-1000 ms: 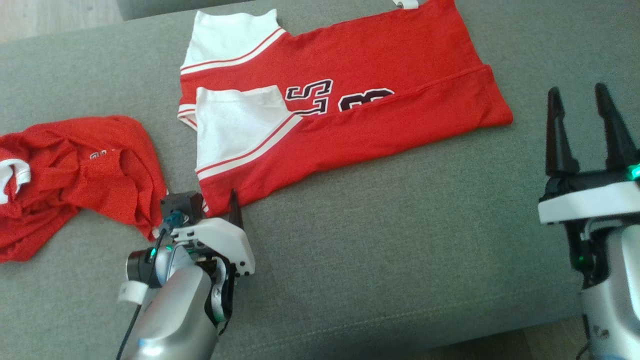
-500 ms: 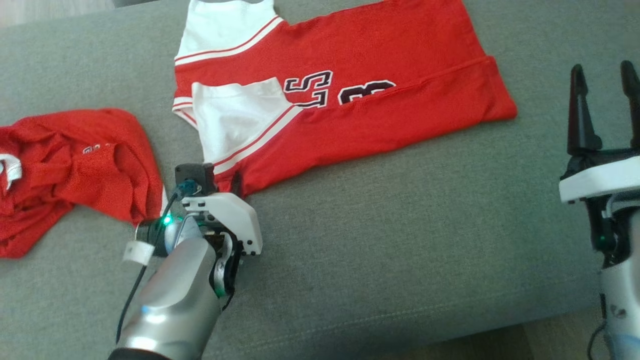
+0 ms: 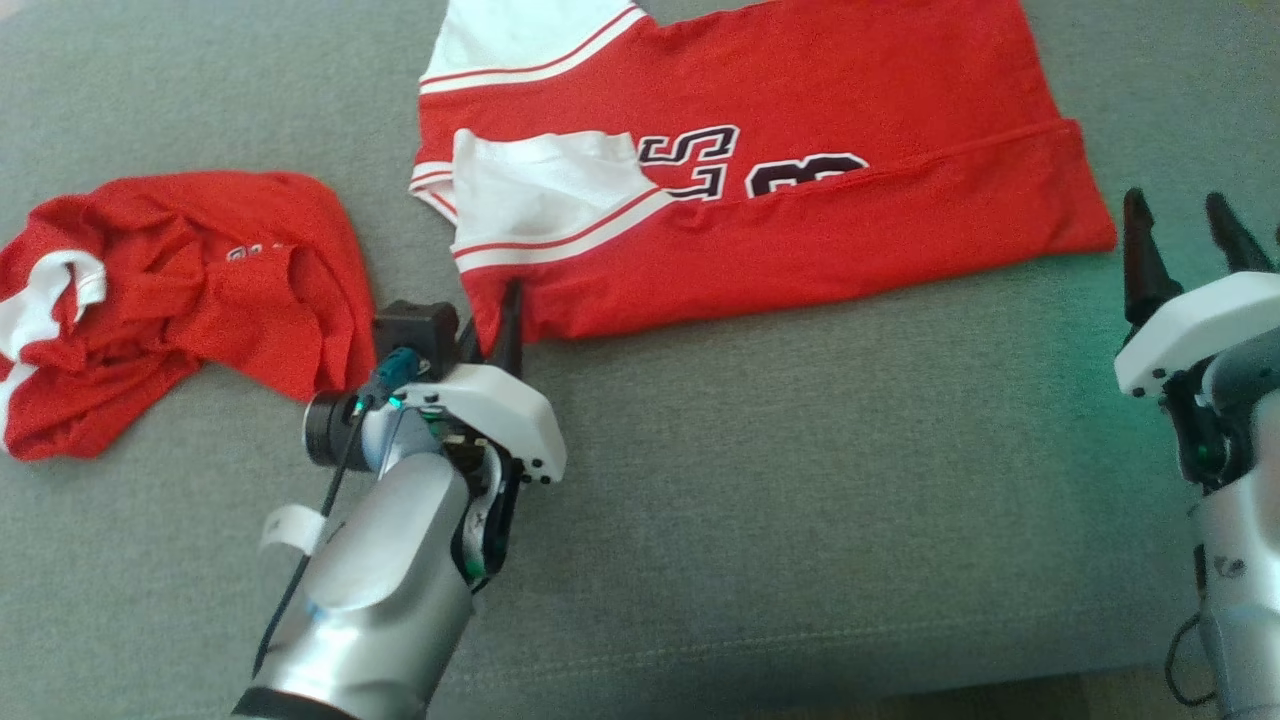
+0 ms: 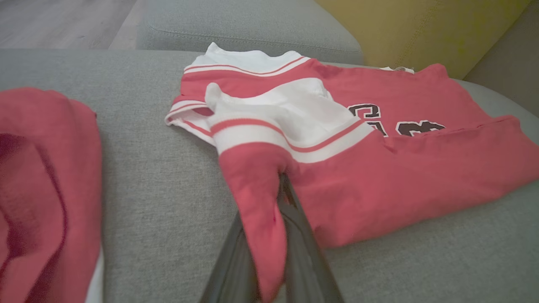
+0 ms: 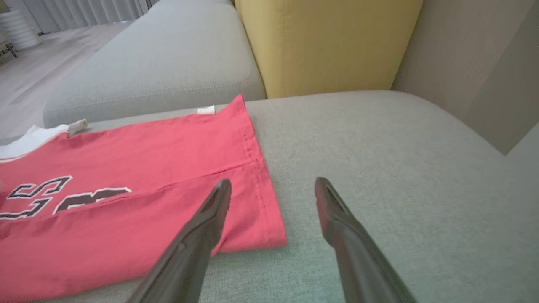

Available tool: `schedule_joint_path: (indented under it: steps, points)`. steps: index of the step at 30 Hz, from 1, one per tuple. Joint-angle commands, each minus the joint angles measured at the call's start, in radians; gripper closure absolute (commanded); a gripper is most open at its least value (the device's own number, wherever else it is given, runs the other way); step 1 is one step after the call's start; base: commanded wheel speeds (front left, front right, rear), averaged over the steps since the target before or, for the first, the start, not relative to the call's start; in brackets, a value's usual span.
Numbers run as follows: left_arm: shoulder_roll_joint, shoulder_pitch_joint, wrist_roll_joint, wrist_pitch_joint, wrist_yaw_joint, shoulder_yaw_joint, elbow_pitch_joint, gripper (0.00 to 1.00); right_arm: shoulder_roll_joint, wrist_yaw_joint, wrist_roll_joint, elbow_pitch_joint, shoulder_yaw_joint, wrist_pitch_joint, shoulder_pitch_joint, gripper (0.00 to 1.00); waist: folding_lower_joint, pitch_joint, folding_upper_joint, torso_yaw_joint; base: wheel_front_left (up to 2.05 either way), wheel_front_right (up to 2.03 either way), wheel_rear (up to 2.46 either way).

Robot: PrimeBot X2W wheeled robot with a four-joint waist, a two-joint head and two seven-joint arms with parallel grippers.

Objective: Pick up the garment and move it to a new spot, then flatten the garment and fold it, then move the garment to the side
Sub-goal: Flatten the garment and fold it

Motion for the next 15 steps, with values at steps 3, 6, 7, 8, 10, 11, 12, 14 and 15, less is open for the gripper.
schedule_joint_path:
  steps: [3, 6, 7, 8, 10, 11, 12, 14, 15]
  points:
    - [0.016, -0.034, -0.003, -0.006, 0.008, -0.001, -0.069, 1.00, -0.012, 0.007, -0.013, 0.057, -0.001, 0.037, -0.062, 0.00, 0.0000, 0.014, 0.0000, 0.024, 0.00, 0.00, 0.00]
    - [0.016, -0.038, -0.006, 0.002, 0.018, -0.021, -0.104, 1.00, -0.020, 0.007, -0.040, 0.135, -0.025, 0.059, -0.098, 0.00, 0.0000, 0.025, 0.0000, 0.035, 0.00, 0.00, 0.00]
    - [0.016, -0.040, -0.006, 0.004, 0.022, -0.027, -0.115, 1.00, -0.020, 0.007, -0.047, 0.159, -0.035, 0.066, -0.112, 0.00, 0.0000, 0.029, 0.0000, 0.038, 0.00, 0.00, 0.00]
    - [0.016, -0.041, -0.005, 0.006, 0.025, -0.033, -0.126, 1.00, -0.021, 0.007, -0.053, 0.183, -0.045, 0.073, -0.126, 0.00, 0.0000, 0.035, 0.0000, 0.041, 0.00, 0.00, 0.00]
    - [0.016, -0.047, -0.001, 0.011, 0.035, -0.045, -0.157, 1.00, -0.021, 0.007, -0.056, 0.243, -0.067, 0.088, -0.169, 0.00, 0.0000, 0.056, 0.0000, 0.047, 0.00, 0.00, 0.00]
    - [0.016, -0.049, 0.001, 0.012, 0.039, -0.047, -0.167, 1.00, -0.023, 0.007, -0.055, 0.260, -0.069, 0.093, -0.183, 0.00, 0.0000, 0.065, 0.0000, 0.049, 0.00, 0.00, 0.00]
    - [0.017, -0.052, 0.003, 0.014, 0.041, -0.049, -0.177, 1.00, -0.027, 0.007, -0.056, 0.276, -0.067, 0.095, -0.196, 0.00, 0.0000, 0.073, 0.0000, 0.051, 0.00, 0.00, 0.00]
    - [0.021, -0.055, 0.007, 0.017, 0.047, -0.051, -0.195, 1.00, -0.032, 0.007, -0.050, 0.307, -0.069, 0.100, -0.220, 0.00, 0.0000, 0.088, 0.0000, 0.053, 0.00, 0.00, 0.00]
    - [0.024, -0.057, 0.009, 0.019, 0.049, -0.052, -0.204, 1.00, -0.034, 0.007, -0.047, 0.322, -0.068, 0.104, -0.231, 0.00, 0.0000, 0.096, 0.0000, 0.055, 0.00, 0.00, 0.00]
